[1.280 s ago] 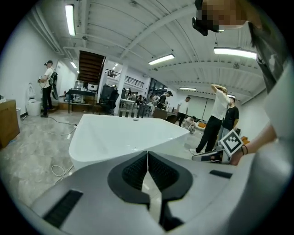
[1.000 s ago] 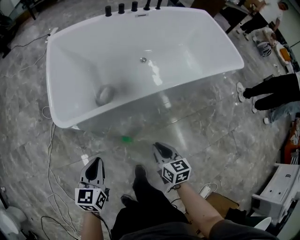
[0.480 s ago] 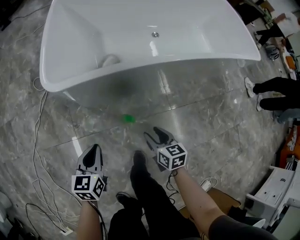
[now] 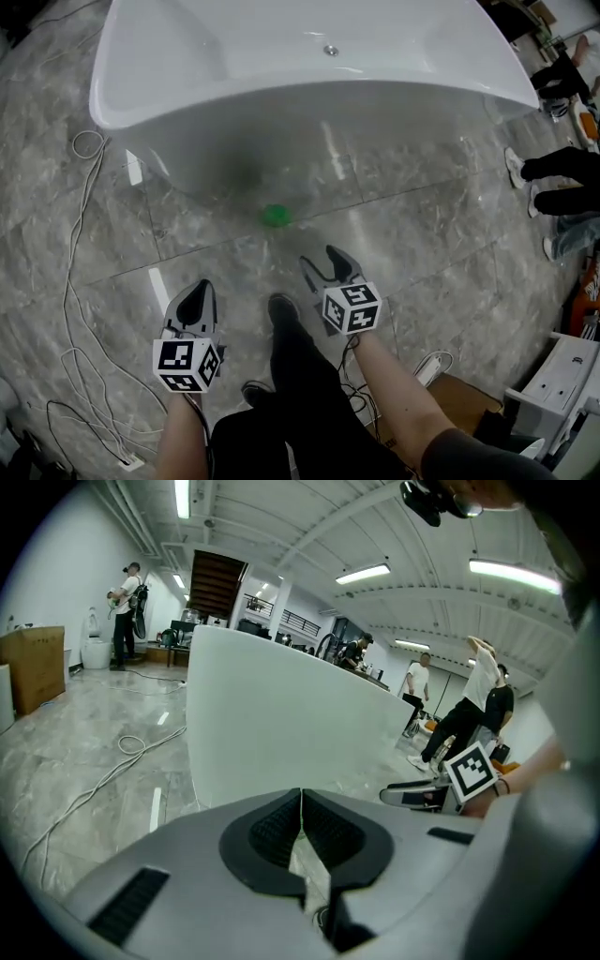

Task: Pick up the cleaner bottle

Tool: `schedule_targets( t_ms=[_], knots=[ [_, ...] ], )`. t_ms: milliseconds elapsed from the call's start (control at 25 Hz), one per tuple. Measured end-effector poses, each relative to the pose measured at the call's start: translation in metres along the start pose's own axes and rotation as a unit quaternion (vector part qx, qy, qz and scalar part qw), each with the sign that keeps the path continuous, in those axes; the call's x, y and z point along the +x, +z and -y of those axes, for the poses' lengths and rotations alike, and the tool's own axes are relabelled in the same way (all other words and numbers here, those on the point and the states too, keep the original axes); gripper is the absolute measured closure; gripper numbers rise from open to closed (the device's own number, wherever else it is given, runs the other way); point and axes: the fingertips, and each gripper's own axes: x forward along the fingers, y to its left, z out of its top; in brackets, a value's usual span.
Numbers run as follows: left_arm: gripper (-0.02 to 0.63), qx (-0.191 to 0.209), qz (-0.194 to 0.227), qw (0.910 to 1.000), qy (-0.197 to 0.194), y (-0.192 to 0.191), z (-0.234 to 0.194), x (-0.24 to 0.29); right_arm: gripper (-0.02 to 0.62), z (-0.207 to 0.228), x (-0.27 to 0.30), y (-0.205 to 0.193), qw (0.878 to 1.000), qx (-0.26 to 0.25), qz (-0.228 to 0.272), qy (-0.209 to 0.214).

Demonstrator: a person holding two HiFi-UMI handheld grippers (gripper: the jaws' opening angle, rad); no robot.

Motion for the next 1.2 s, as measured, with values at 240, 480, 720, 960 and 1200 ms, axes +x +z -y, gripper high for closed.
schedule_targets(
  t_ms=[240, 480, 720, 960, 1200],
  knots=[
    [0.591, -0.011, 0.027, 0.9996, 0.000, -0.013, -0.030, 0.051, 0.322, 0.024, 0.054, -0.025, 1.000, -0.008, 0.009, 0.009],
    [0.591, 0.035, 0.060, 0.9976, -0.009, -0.004, -0.050, 0.110, 0.322, 0.046, 0.113, -0.036, 0.997, -0.062, 0.014, 0.042],
    [0.591, 0.027, 0.066, 0.9974, -0.005, -0.033, -0.076, 0.158, 0.321, 0.053, 0.165, -0.079, 0.989, -0.106, -0.018, 0.098],
    [0.591, 0.035, 0.061, 0.9975, 0.003, -0.047, -0.097, 0.190, 0.321, 0.062, 0.206, -0.101, 0.985, -0.134, -0.018, 0.109],
    [0.591, 0.045, 0.061, 0.9971, 0.006, -0.054, -0.101, 0.207, 0.321, 0.064, 0.230, -0.109, 0.977, -0.178, -0.002, 0.113]
  ],
)
